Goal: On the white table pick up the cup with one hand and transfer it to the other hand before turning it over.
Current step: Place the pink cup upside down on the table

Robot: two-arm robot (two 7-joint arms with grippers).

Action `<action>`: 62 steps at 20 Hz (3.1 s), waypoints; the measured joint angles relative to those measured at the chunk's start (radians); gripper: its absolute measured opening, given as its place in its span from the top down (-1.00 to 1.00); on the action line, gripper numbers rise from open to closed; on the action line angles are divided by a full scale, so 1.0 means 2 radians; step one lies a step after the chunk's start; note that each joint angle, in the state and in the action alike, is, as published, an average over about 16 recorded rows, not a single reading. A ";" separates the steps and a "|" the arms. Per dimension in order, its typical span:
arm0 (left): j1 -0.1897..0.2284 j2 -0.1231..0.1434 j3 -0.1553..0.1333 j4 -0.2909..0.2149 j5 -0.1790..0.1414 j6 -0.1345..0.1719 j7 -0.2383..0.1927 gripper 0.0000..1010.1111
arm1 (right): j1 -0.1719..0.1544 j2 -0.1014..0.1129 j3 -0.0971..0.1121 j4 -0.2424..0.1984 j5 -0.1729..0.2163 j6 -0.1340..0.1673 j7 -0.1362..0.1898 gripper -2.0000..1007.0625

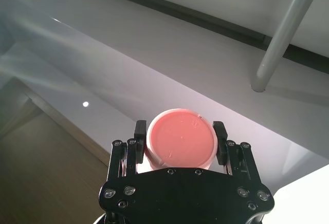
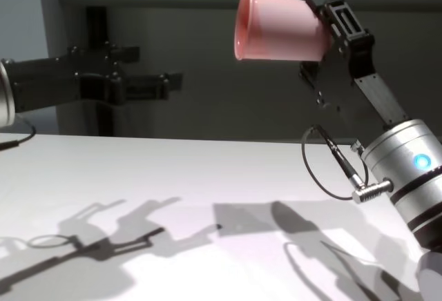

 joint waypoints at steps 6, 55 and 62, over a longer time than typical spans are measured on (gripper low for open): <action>0.061 -0.007 -0.039 -0.041 0.008 0.017 0.103 -0.98 | 0.000 0.000 0.000 0.000 0.000 0.000 0.000 -0.49; 0.190 -0.115 -0.112 -0.029 0.080 -0.044 0.249 -0.98 | 0.000 0.000 0.000 0.000 0.000 0.000 0.000 -0.49; 0.190 -0.117 -0.114 -0.018 0.071 -0.062 0.226 -0.98 | 0.000 0.000 0.000 0.000 0.000 0.000 0.000 -0.49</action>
